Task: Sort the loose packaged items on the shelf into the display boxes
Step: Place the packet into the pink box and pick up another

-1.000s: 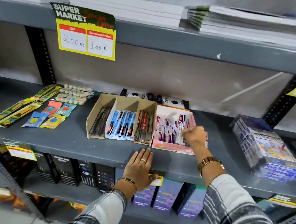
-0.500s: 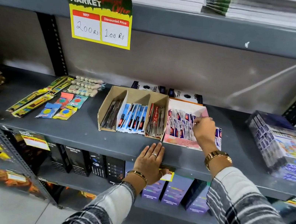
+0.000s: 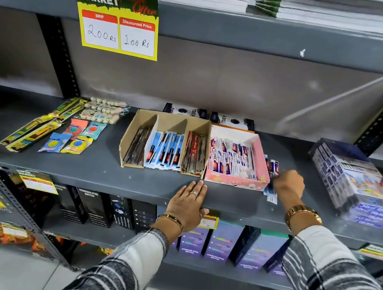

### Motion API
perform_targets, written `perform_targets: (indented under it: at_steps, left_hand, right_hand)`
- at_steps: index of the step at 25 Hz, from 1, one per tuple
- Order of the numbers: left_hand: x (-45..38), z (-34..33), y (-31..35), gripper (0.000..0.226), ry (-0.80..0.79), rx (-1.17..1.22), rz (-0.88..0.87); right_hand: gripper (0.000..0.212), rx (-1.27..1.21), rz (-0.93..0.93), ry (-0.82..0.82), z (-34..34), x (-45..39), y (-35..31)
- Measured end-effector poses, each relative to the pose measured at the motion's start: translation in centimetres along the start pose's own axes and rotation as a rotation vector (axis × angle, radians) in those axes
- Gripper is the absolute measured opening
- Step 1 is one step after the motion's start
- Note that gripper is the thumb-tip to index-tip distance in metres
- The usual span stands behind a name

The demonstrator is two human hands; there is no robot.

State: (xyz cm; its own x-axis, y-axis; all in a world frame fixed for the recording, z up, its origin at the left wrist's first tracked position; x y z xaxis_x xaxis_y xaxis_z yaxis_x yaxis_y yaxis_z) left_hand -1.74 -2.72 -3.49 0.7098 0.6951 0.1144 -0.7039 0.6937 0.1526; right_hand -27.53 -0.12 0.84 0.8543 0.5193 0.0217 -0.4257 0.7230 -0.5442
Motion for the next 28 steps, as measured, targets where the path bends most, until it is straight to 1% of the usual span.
perform_targets:
  at_steps: [3,8,12,17,19,23,25,26,28]
  left_hand:
    - [0.0,0.0,0.0,0.061,-0.002,-0.009,0.006]
    - [0.0,0.0,0.0,0.061,-0.005,-0.011,0.005]
    - [0.0,-0.1,-0.1,0.061,0.004,-0.011,0.006]
    - [-0.1,-0.3,-0.2,0.061,0.006,-0.015,0.009]
    - [-0.1,-0.2,-0.2,0.061,0.004,-0.016,0.009]
    - [0.1,0.2,-0.2,0.062,-0.022,-0.004,0.003]
    - [0.0,0.7,-0.2,0.064,-0.049,-0.003,-0.005]
    - [0.0,0.9,-0.2,0.065,-0.065,0.002,-0.009]
    - [0.2,1.3,-0.2,0.067,-0.082,0.006,-0.005]
  right_hand:
    - [0.032,0.055,0.056,-0.032,-0.5,0.1,-0.5]
    - [0.032,0.094,0.058,-0.025,-0.6,-0.3,-0.6]
    - [0.035,0.06,0.041,-0.003,-0.6,-0.8,-0.6]
    - [0.036,-0.124,-0.094,0.022,-0.2,-1.2,-0.1]
    - [0.035,-0.188,-0.117,0.045,0.4,-1.2,-0.1]
    - [0.02,-0.354,-0.051,0.084,2.1,-0.5,-1.0]
    - [0.016,-0.476,0.009,0.097,2.7,0.1,-1.5]
    - [0.017,-0.524,0.045,0.082,3.0,0.6,-1.7]
    - [0.02,-0.61,0.119,0.003,3.2,1.5,-2.5]
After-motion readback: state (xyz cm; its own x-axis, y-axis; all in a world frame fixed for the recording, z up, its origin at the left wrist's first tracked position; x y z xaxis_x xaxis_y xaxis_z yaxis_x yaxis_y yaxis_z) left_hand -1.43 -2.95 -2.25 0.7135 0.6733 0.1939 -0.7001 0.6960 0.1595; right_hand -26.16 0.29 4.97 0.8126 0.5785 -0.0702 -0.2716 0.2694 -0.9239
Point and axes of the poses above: each hand's wrist, its own x-axis away from the middle knuckle, its own z-axis out of the back of the hand, y = z × x, the point moved 2 cm from there along -x, towards the middle knuckle
